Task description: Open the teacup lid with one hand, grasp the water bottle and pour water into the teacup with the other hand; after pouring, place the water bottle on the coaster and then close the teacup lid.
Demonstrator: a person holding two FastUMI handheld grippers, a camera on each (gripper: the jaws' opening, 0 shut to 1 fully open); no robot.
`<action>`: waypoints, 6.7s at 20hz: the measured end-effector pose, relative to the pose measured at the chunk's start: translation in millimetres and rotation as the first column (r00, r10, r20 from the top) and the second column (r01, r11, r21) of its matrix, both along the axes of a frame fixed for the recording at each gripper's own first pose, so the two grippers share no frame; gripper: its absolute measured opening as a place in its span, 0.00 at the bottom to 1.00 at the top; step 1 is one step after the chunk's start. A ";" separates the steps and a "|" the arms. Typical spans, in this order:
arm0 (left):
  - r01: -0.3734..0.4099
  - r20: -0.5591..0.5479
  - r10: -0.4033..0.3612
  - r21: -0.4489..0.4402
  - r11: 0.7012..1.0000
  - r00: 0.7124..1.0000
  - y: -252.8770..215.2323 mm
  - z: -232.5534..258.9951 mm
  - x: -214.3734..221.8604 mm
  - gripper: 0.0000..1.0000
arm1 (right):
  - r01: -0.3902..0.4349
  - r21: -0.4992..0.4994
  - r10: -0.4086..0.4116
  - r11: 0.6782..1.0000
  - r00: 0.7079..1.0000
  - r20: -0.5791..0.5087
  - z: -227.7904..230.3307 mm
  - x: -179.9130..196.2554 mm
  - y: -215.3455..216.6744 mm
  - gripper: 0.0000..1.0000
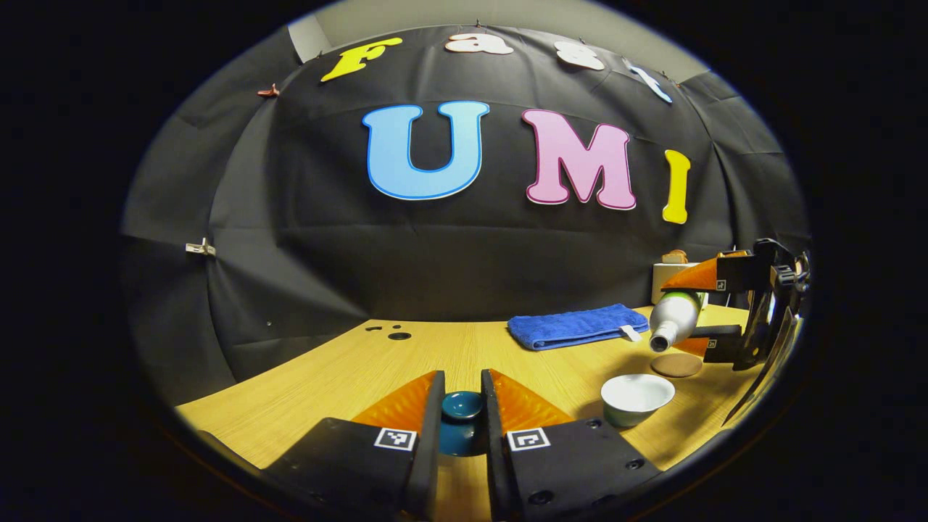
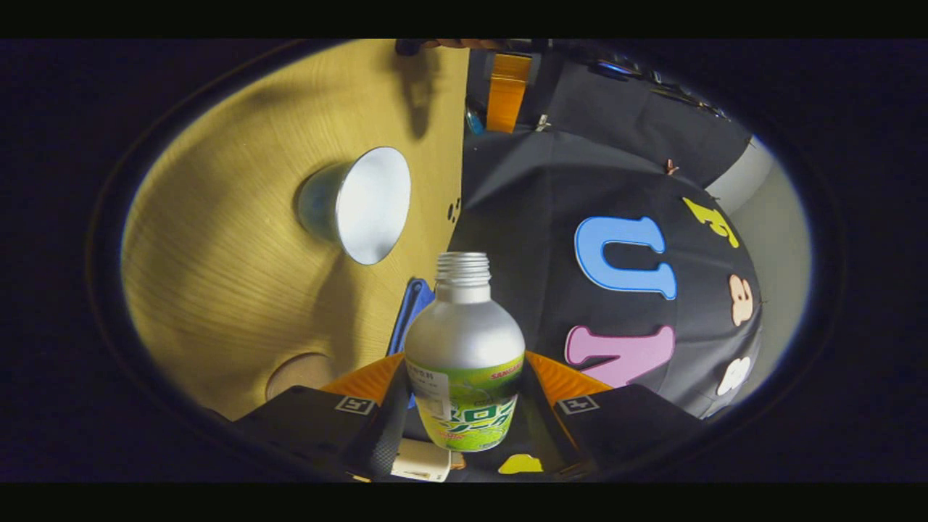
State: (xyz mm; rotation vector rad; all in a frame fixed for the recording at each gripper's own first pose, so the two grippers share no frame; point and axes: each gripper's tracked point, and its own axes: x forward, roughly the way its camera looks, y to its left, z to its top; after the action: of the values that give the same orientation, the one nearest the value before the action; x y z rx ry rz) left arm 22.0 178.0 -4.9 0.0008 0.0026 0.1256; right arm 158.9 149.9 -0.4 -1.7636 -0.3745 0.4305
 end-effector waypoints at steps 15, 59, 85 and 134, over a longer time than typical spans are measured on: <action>0.000 -0.002 0.000 0.002 1.000 1.000 0.6 1.5 -1.8 0.31 | -0.094 -0.150 0.104 0.984 0.993 0.055 -5.7 -0.6 11.6 0.75; -0.002 0.000 0.002 0.005 1.000 1.000 1.3 1.2 -2.7 0.31 | -0.191 -0.453 0.316 0.871 0.923 0.219 26.5 -11.6 46.8 0.75; 0.052 0.004 -0.052 0.008 0.999 0.999 -9.4 2.4 -2.1 0.31 | -0.167 -0.294 0.254 0.941 0.923 0.289 50.3 -17.3 40.8 0.75; 0.043 0.004 -0.043 0.012 0.999 0.999 -6.7 4.3 -1.4 0.31 | 0.546 0.832 0.214 -0.092 0.827 -0.519 -8.9 30.6 -74.2 0.81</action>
State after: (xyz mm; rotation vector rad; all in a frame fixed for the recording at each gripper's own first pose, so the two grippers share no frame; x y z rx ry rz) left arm 20.6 171.3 -0.6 0.0121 -0.0023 0.0821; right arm 189.6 75.7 -9.2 -0.0182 0.0473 0.2333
